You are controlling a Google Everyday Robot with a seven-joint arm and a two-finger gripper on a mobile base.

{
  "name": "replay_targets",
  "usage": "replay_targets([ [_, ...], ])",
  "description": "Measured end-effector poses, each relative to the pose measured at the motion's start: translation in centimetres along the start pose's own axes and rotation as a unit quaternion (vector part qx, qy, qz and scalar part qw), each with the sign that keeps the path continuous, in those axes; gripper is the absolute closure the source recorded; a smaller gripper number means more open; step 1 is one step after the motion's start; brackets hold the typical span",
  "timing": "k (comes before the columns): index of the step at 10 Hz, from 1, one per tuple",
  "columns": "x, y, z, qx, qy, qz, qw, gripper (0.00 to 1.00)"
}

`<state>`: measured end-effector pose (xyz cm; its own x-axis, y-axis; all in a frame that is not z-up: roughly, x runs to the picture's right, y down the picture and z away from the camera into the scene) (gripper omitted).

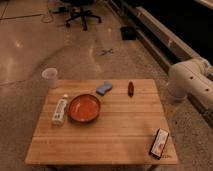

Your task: Place the pepper on the white sponge

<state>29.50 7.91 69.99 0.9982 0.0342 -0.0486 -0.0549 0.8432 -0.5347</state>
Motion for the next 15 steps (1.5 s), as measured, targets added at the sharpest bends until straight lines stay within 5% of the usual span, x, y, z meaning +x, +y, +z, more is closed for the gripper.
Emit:
replay_targets([
  [15, 0.2, -2.2, 0.6, -0.001, -0.003, 0.002, 1.0000, 0.35],
])
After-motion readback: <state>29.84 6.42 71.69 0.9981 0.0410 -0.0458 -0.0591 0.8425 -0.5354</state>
